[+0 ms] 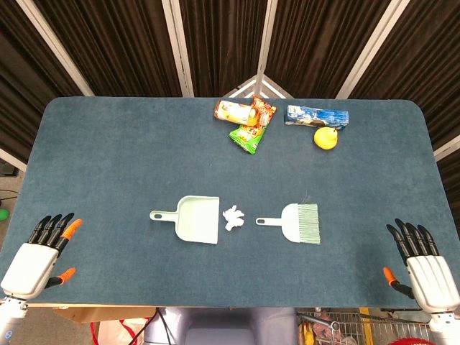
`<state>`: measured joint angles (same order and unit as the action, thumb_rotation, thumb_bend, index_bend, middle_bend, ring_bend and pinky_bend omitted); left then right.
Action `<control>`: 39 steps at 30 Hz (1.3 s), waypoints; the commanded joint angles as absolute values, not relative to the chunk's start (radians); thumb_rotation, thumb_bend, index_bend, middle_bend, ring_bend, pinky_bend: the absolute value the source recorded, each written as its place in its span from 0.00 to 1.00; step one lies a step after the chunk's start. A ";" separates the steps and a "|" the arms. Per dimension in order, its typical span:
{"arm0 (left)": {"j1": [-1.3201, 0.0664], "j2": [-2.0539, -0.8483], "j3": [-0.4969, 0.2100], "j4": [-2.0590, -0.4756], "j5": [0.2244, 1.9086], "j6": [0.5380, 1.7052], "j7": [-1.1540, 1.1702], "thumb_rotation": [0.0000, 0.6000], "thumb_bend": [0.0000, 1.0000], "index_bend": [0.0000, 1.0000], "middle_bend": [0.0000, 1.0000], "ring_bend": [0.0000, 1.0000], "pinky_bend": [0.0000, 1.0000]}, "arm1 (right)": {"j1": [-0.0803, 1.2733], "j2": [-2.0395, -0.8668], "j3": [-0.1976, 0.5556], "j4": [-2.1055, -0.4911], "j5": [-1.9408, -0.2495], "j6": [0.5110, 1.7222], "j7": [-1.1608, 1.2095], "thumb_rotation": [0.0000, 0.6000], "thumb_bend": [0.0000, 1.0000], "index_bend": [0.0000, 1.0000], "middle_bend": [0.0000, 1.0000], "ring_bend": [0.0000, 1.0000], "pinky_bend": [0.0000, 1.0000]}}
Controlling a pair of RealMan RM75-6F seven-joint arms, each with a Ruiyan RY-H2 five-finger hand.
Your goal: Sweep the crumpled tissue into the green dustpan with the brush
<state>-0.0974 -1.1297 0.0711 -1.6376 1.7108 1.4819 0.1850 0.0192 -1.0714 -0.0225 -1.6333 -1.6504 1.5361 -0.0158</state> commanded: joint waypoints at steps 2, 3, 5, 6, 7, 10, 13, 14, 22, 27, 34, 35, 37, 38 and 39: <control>-0.097 -1.132 0.071 -1.635 1.714 1.485 0.180 1.00 0.00 0.00 0.00 0.00 0.00 | 0.018 -1.072 -0.020 -1.634 -1.648 1.538 -0.020 1.00 0.35 0.00 0.00 0.00 0.00; -0.097 -1.132 0.072 -1.635 1.716 1.486 0.180 1.00 0.00 0.00 0.00 0.00 0.00 | 0.017 -1.071 -0.021 -1.635 -1.646 1.536 -0.020 1.00 0.35 0.00 0.00 0.00 0.00; -0.096 -1.131 0.073 -1.634 1.717 1.486 0.181 1.00 0.00 0.00 0.00 0.00 0.00 | 0.016 -1.068 -0.022 -1.641 -1.640 1.532 -0.017 1.00 0.35 0.00 0.00 0.00 0.00; -0.096 -1.131 0.073 -1.634 1.715 1.486 0.180 1.00 0.00 0.00 0.00 0.00 0.00 | 0.017 -1.067 -0.023 -1.642 -1.639 1.529 -0.017 1.00 0.35 0.00 0.00 0.00 0.00; -0.096 -1.131 0.073 -1.634 1.713 1.485 0.180 1.00 0.00 0.00 0.00 0.00 0.00 | 0.017 -1.067 -0.024 -1.644 -1.638 1.527 -0.020 1.00 0.35 0.00 0.00 0.00 0.00; -0.096 -1.129 0.071 -1.639 1.700 1.477 0.181 1.00 0.00 0.00 0.00 0.00 0.00 | 0.018 -1.064 -0.028 -1.651 -1.638 1.519 -0.028 1.00 0.35 0.00 0.00 0.00 0.00; -0.098 -1.127 0.071 -1.646 1.693 1.468 0.187 1.00 0.00 0.00 0.00 0.00 0.00 | 0.020 -1.059 -0.030 -1.661 -1.627 1.503 -0.041 1.00 0.35 0.00 0.00 0.00 0.00; -0.098 -1.126 0.072 -1.648 1.693 1.467 0.188 1.00 0.00 0.00 0.00 0.00 0.00 | 0.020 -1.058 -0.031 -1.665 -1.625 1.500 -0.041 1.00 0.35 0.00 0.00 0.00 0.00; -0.094 -1.120 0.072 -1.658 1.686 1.469 0.187 1.00 0.00 0.00 0.00 0.00 0.00 | 0.030 -1.052 -0.034 -1.670 -1.645 1.494 -0.027 1.00 0.35 0.00 0.00 0.00 0.00; -0.094 -1.120 0.071 -1.658 1.680 1.467 0.195 1.00 0.00 0.00 0.00 0.00 0.00 | 0.051 -1.061 -0.013 -1.683 -1.651 1.491 -0.023 1.00 0.35 0.00 0.00 0.00 0.00; -0.096 -1.126 0.071 -1.658 1.685 1.463 0.212 1.00 0.00 0.00 0.00 0.00 0.00 | 0.164 -1.108 0.096 -1.767 -1.531 1.369 -0.102 1.00 0.35 0.00 0.01 0.01 0.04; -0.095 -1.128 0.070 -1.658 1.684 1.464 0.214 1.00 0.00 0.00 0.00 0.00 0.00 | 0.184 -1.121 0.112 -1.775 -1.508 1.346 -0.126 1.00 0.35 0.00 0.04 0.04 0.08; -0.095 -1.130 0.069 -1.658 1.680 1.464 0.217 1.00 0.00 0.00 0.00 0.00 0.00 | 0.231 -1.151 0.147 -1.789 -1.472 1.302 -0.178 1.00 0.35 0.00 0.20 0.20 0.29; -0.095 -1.131 0.068 -1.658 1.678 1.462 0.220 1.00 0.00 0.00 0.00 0.00 0.00 | 0.260 -1.172 0.166 -1.789 -1.448 1.275 -0.209 1.00 0.35 0.00 0.32 0.33 0.42; -0.095 -1.131 0.067 -1.659 1.675 1.461 0.222 1.00 0.00 0.00 0.00 0.00 0.00 | 0.282 -1.190 0.181 -1.787 -1.427 1.255 -0.236 1.00 0.35 0.01 0.40 0.42 0.49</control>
<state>-0.0953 -1.1308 0.0677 -1.6590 1.6761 1.4613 0.2210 0.2167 -1.1384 0.1287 -1.7718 -1.4827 1.3186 -0.1639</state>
